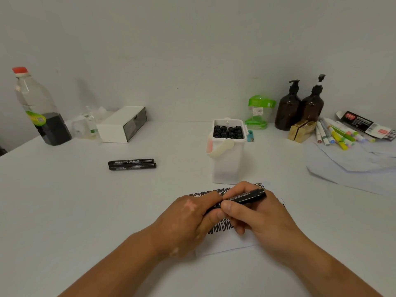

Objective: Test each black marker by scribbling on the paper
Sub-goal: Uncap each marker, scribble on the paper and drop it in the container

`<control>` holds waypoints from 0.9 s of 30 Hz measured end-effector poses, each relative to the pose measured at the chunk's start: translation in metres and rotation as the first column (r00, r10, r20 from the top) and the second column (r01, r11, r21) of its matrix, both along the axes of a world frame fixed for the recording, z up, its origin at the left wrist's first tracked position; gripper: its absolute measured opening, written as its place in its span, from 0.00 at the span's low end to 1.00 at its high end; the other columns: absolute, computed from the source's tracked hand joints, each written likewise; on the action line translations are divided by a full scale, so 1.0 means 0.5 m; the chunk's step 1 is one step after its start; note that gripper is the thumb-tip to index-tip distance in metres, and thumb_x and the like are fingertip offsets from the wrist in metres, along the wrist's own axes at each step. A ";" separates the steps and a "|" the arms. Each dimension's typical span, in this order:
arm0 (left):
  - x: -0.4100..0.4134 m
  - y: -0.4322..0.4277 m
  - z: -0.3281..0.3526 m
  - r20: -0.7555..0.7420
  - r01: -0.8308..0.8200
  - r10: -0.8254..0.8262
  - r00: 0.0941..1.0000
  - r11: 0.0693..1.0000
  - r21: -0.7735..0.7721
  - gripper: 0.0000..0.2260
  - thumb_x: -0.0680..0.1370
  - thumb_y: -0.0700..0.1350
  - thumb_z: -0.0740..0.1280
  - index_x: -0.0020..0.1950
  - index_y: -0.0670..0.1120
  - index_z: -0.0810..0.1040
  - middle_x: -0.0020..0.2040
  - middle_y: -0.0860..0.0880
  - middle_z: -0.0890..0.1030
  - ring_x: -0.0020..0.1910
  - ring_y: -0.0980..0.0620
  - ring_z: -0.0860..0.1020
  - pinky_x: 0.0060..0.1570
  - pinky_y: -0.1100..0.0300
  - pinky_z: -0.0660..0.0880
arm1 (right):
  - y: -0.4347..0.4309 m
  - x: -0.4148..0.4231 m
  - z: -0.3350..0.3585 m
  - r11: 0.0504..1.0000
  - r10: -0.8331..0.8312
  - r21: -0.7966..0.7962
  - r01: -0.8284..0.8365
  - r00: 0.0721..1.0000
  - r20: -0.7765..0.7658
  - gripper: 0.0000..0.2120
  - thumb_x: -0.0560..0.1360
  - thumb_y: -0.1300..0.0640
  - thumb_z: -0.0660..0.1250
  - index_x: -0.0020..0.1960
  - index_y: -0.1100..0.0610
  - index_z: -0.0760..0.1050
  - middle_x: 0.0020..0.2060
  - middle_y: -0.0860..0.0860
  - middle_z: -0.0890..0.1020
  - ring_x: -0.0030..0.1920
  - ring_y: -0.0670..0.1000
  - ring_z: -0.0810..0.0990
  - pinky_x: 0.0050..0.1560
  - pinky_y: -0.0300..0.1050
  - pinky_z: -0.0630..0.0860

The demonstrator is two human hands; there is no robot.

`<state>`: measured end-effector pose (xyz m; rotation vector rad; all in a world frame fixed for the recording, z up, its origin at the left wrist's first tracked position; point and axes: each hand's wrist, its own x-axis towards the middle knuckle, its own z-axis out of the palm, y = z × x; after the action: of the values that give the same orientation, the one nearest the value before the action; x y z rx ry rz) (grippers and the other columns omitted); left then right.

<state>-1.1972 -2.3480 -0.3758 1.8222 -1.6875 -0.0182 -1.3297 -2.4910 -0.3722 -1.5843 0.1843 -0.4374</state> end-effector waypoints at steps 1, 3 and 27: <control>-0.001 0.001 0.002 -0.007 -0.002 0.002 1.000 1.000 0.005 0.06 0.84 0.50 0.59 0.58 0.52 0.74 0.35 0.69 0.72 0.30 0.64 0.70 0.33 0.74 0.60 | 0.000 0.000 0.000 1.000 0.001 -0.004 -0.001 1.000 -0.001 0.03 0.72 0.55 0.73 0.43 0.53 0.81 0.29 0.50 0.83 0.29 0.51 0.75 0.31 0.41 0.75; -0.003 0.002 0.004 -0.019 0.004 -0.003 1.000 1.000 0.017 0.08 0.85 0.51 0.58 0.57 0.51 0.74 0.33 0.66 0.72 0.29 0.61 0.70 0.33 0.72 0.60 | 0.000 -0.001 -0.001 1.000 0.005 -0.010 -0.005 1.000 -0.004 0.04 0.72 0.54 0.73 0.44 0.53 0.81 0.30 0.51 0.83 0.30 0.52 0.75 0.32 0.42 0.75; 0.085 0.039 -0.025 0.013 -0.151 0.156 0.988 0.931 0.331 0.35 0.58 0.79 0.69 0.61 0.68 0.72 0.49 0.66 0.69 0.51 0.69 0.70 0.48 0.74 0.65 | -0.037 -0.003 -0.003 0.952 -0.227 0.199 0.231 0.973 -0.043 0.07 0.64 0.50 0.72 0.35 0.53 0.79 0.26 0.56 0.76 0.26 0.51 0.71 0.25 0.44 0.68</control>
<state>-1.1549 -2.3287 -0.3885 2.1927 -1.6001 -0.2630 -1.3313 -2.5097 -0.3737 -1.3715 0.4186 -0.5652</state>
